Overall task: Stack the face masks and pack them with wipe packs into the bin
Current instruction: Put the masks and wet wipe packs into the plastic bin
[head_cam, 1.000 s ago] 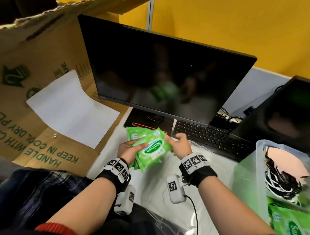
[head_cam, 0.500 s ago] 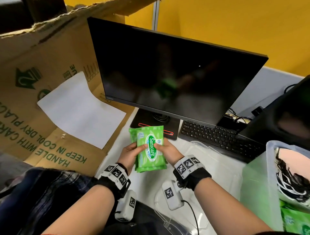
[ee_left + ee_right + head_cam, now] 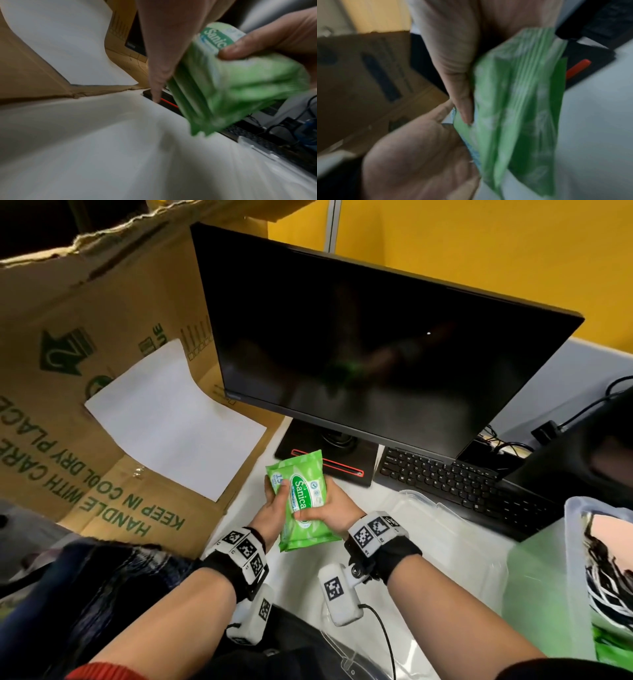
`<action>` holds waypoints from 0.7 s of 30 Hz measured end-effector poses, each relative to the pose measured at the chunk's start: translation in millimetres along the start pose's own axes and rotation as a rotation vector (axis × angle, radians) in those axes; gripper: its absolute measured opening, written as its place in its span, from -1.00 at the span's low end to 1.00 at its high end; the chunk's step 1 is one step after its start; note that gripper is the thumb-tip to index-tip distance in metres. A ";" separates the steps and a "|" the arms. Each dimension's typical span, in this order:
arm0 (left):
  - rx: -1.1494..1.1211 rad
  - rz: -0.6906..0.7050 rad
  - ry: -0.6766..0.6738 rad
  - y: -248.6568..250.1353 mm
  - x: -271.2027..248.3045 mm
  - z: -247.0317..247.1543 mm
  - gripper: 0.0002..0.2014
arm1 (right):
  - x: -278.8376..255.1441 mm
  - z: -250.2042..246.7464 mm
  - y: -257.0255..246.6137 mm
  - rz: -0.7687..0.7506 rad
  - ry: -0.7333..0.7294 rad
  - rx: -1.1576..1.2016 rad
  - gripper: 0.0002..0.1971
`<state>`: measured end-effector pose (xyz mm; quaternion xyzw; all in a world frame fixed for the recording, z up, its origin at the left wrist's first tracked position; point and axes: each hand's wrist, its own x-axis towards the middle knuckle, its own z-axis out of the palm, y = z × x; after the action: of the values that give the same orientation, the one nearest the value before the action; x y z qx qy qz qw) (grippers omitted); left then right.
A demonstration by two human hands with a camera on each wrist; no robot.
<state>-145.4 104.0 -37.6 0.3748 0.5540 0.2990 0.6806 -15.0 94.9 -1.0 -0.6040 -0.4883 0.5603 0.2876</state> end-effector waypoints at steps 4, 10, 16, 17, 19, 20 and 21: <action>0.034 0.122 0.207 9.8 -2.4 -10.4 -0.22 | 6.6 -6.1 -9.0 -0.103 0.091 -0.644 -0.24; 0.590 0.268 0.055 1.9 -1.1 -23.4 -0.02 | 13.9 3.9 5.1 -0.176 -0.063 -1.087 -0.19; 0.740 0.288 0.060 -1.2 6.3 -22.9 -0.25 | 10.8 -9.0 23.6 -0.071 -0.024 -1.207 -0.15; 0.760 0.288 0.056 -1.7 8.1 -22.3 -0.27 | 10.6 -9.6 23.9 -0.073 -0.023 -1.214 -0.20; 0.816 0.294 0.051 -1.0 9.6 -21.1 -0.32 | 14.2 -7.2 24.7 -0.086 0.002 -1.237 -0.32; 0.834 0.288 0.049 -0.5 9.7 -21.0 -0.33 | 16.1 -4.7 23.4 -0.089 0.008 -1.264 -0.38; 0.848 0.285 0.049 -0.4 9.2 -20.8 -0.32 | 17.1 -1.9 20.9 -0.091 0.006 -1.301 -0.42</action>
<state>-163.9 115.1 -45.0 0.6861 0.5865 0.1450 0.4053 -9.3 103.4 -26.1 -0.6349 -0.7523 0.1358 -0.1121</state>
